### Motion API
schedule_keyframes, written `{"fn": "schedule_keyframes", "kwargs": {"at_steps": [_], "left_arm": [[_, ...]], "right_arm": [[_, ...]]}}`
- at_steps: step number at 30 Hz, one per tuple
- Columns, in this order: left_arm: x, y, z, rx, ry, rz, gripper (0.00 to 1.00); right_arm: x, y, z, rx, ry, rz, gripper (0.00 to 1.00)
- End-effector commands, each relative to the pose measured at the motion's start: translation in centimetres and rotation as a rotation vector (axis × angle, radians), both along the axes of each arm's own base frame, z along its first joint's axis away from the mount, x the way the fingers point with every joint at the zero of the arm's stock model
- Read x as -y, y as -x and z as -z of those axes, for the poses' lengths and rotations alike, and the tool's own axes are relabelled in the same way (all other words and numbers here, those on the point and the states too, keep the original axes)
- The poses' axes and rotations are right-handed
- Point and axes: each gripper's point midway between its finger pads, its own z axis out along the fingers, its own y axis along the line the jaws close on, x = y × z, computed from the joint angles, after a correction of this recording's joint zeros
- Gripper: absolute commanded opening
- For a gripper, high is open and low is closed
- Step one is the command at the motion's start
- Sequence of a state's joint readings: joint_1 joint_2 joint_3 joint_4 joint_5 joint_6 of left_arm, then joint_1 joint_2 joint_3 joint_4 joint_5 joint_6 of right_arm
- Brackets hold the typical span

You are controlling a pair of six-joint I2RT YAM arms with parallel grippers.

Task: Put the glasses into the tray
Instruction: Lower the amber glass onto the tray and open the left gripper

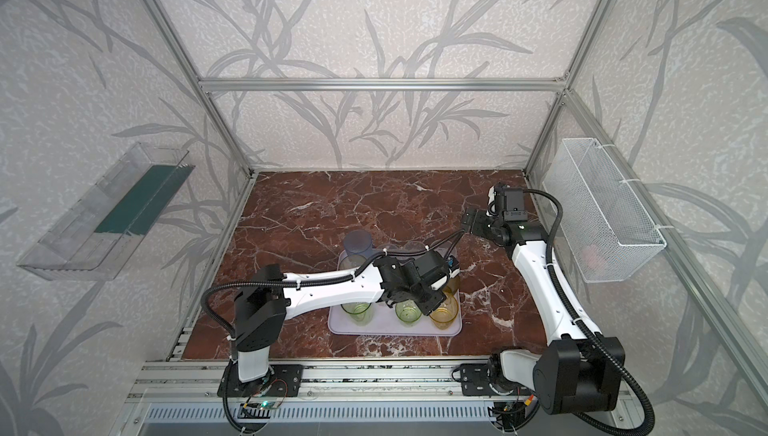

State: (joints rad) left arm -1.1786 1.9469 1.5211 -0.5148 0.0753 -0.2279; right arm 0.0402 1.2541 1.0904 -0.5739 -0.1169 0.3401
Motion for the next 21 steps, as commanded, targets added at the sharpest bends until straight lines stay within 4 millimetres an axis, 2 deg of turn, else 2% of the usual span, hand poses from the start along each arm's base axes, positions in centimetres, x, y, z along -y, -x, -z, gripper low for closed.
{"fn": "schedule_keyframes", "kwargs": {"at_steps": [1,6,11,17,21], "left_arm": [[0.7,-0.2,-0.4,-0.001,0.003,-0.008,0.0],[0.8,-0.2,-0.9,0.001,0.022,-0.011,0.01],[0.8,-0.1,-1.3,0.001,0.037,-0.011,0.29],[0.8,0.0,-2.0,0.003,0.068,-0.013,0.41],[0.7,0.2,-3.3,0.018,0.115,-0.008,0.54]], "right_arm": [[0.0,0.4,-0.3,0.011,-0.005,-0.01,0.99],[-0.1,0.4,-0.1,0.009,-0.009,-0.013,0.99],[0.0,0.5,-0.1,0.01,-0.007,-0.011,0.99],[-0.1,0.5,-0.2,0.012,-0.009,-0.012,0.99],[-0.1,0.4,-0.2,0.012,-0.011,-0.014,0.99]]}}
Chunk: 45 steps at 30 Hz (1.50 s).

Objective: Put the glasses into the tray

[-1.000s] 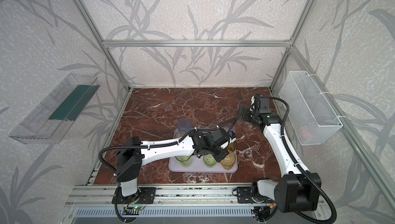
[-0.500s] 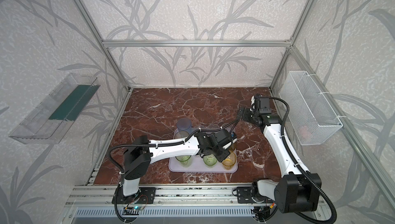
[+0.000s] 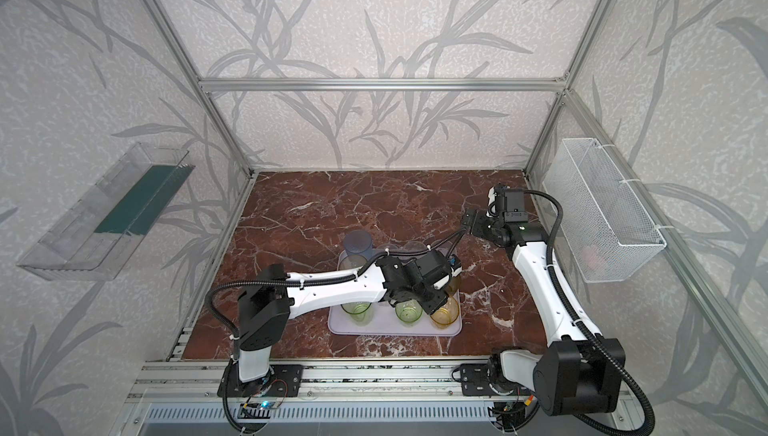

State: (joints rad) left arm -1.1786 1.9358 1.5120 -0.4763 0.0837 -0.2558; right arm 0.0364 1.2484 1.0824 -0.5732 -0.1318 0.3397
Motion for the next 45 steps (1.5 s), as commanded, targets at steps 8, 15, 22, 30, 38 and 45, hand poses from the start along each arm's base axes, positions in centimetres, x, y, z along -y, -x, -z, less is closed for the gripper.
{"fn": "schedule_keyframes", "kwargs": {"at_steps": [8,15,22,30,38,45], "left_arm": [[-0.8,0.7,-4.2,0.037,0.116,0.005,0.78],[-4.1,-2.4,-10.6,0.245,0.214,-0.145,0.99],[-13.3,-9.0,-19.4,0.491,0.346,-0.412,0.99],[-32.9,-17.0,-17.9,0.751,0.17,-0.933,0.99],[-47.0,-20.2,-13.8,0.885,0.092,-1.285,0.99],[-52.1,-21.7,-6.4,0.825,-0.027,-1.379,0.99]], "right_arm": [[0.0,0.3,-0.6,0.02,-0.006,-0.006,0.99],[-0.1,0.4,-2.5,0.123,-0.007,-0.014,0.99],[0.9,0.5,-5.4,0.282,0.039,0.022,0.99],[3.1,0.7,-5.4,0.431,0.166,0.089,0.99],[4.8,0.7,-1.5,0.58,0.283,0.145,0.99],[5.0,0.3,-0.3,0.697,0.385,0.119,0.99]]}}
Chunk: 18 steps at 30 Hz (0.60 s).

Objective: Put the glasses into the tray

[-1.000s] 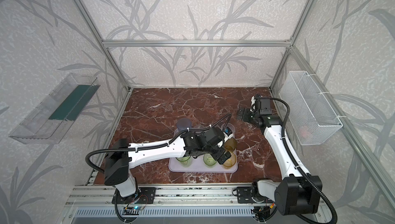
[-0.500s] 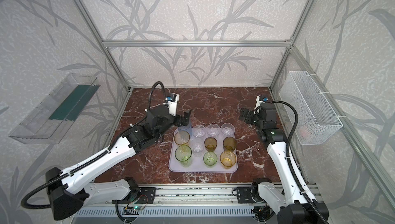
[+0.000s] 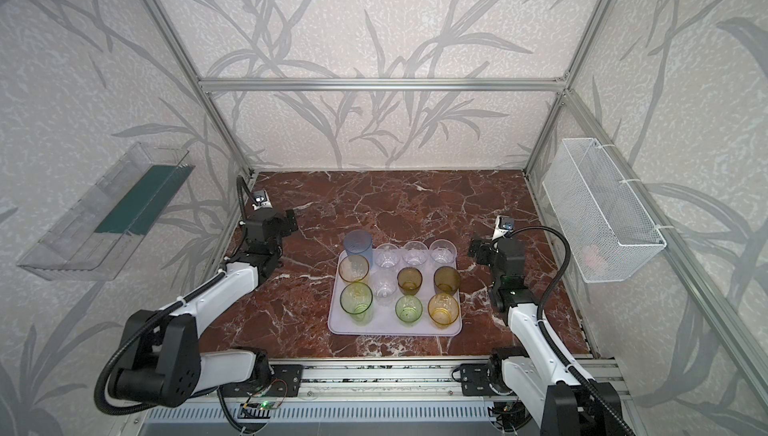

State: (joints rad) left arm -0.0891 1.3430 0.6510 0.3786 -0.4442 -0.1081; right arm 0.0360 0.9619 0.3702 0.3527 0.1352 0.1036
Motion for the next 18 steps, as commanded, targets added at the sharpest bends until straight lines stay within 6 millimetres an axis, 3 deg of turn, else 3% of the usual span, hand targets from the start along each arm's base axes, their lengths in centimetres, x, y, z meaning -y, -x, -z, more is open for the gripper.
{"fn": "schedule_keyframes", "kwargs": {"at_steps": [1,3,6,13,18], "left_arm": [[-1.4,-0.5,0.8,0.054,-0.022,-0.028,0.99],[-2.2,-0.5,1.8,0.039,-0.02,-0.041,0.99],[-2.8,-0.2,1.6,0.063,-0.026,-0.054,0.99],[-2.1,1.9,1.9,0.084,-0.01,-0.016,0.99],[-2.3,3.4,4.1,0.076,-0.005,-0.025,0.99]], "right_arm": [[0.4,-1.3,-3.6,0.188,0.07,0.007,0.99],[0.7,-1.5,-2.6,0.18,0.083,0.023,0.99],[0.8,-1.5,-1.8,0.202,0.096,0.029,0.99],[-0.6,-2.1,0.9,0.129,0.076,-0.058,0.99],[-0.9,-3.3,2.8,0.114,0.062,-0.067,0.99]]}}
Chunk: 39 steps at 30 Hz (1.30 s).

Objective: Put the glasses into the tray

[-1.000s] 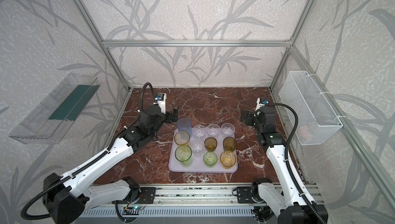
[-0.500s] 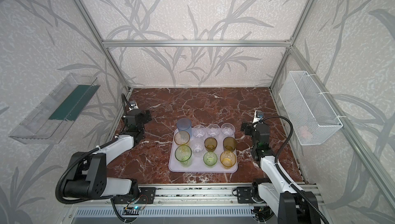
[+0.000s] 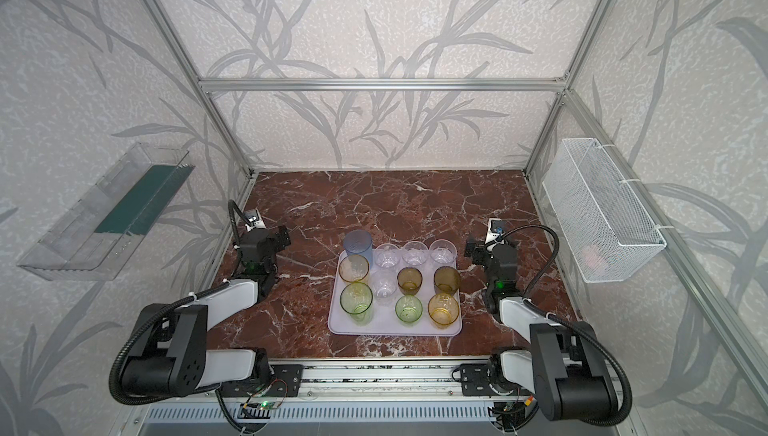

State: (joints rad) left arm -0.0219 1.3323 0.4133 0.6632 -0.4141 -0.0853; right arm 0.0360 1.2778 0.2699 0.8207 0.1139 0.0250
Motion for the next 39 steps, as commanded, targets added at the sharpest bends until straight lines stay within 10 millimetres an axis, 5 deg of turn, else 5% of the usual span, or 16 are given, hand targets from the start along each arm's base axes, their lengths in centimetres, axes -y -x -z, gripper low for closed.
{"fn": "schedule_keyframes", "kwargs": {"at_steps": [1,9,14,19,39], "left_arm": [[-0.2,0.2,0.5,0.051,0.006,0.0,0.99],[1.3,-1.1,3.4,0.058,0.009,0.107,0.99],[1.0,-1.3,3.6,0.051,0.013,0.081,0.99],[0.9,-1.6,3.8,0.02,0.012,0.074,0.99],[1.0,-1.6,3.8,0.022,0.003,0.077,0.99]], "right_arm": [[-0.6,-1.2,-0.6,0.061,-0.002,-0.034,0.99],[-1.4,-2.1,2.5,0.032,-0.001,-0.07,0.99],[-2.2,-2.7,3.0,0.0,0.019,-0.104,0.99],[-5.1,-3.3,3.1,-0.025,0.115,-0.203,0.99],[-3.2,-3.4,3.2,-0.029,0.061,-0.127,0.99]]}}
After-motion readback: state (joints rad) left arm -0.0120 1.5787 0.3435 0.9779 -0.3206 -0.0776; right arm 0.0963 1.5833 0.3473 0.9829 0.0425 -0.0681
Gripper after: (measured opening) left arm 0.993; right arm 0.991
